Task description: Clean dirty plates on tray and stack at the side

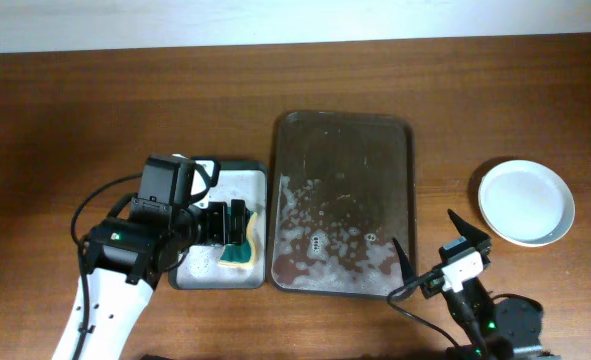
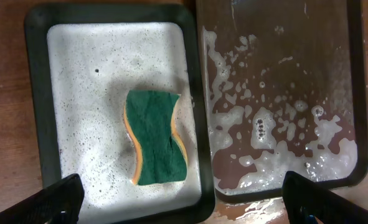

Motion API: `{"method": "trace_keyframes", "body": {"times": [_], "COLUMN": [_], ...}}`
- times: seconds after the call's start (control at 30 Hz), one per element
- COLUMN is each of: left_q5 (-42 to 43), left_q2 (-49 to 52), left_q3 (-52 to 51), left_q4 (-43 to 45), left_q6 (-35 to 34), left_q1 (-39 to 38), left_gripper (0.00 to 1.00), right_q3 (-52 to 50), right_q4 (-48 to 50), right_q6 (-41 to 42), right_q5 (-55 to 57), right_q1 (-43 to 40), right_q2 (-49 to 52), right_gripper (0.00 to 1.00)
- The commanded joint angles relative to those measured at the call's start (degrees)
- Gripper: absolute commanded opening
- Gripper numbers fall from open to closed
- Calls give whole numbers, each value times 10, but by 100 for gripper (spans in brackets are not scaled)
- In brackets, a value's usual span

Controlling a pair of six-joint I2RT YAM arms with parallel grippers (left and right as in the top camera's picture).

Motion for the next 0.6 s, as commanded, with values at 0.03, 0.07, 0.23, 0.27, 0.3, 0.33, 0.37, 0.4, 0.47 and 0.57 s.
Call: {"method": "trace_keyframes", "body": {"times": [0.03, 0.07, 0.23, 0.27, 0.3, 0.33, 0.37, 0.4, 0.47, 0.57], "left_q5": [-4, -4, -4, -4, -4, -4, -4, -4, -4, -4], "left_q2": [-3, -3, -3, -3, -3, -3, -3, -3, -3, -3], "left_q3": [1, 1, 1, 1, 1, 1, 1, 1, 1, 1], "left_q4": [1, 1, 1, 1, 1, 1, 1, 1, 1, 1], "left_q6": [5, 5, 5, 5, 5, 5, 5, 5, 5, 5], "left_q1": [2, 2, 2, 2, 2, 2, 2, 2, 2, 2], "left_gripper": [100, 100, 100, 100, 100, 100, 100, 100, 100, 100], "right_q3": [-79, -92, -92, -92, -92, -92, -92, -92, -92, -92], "right_q4": [120, 144, 125, 111, 99, 100, 100, 100, 100, 100], "right_q6": [-3, -3, -3, -3, -3, -3, -3, -3, -3, -3], "right_q5": [3, 3, 9, 9, 9, 9, 9, 9, 9, 9], "right_q1": [-3, -3, -3, -3, -3, -3, -3, -3, -3, -3], "right_q2": [-7, -7, -7, -6, -6, -5, -5, -5, -5, -5], "right_gripper": [99, 99, 99, 99, 99, 99, 99, 99, 99, 99]}}
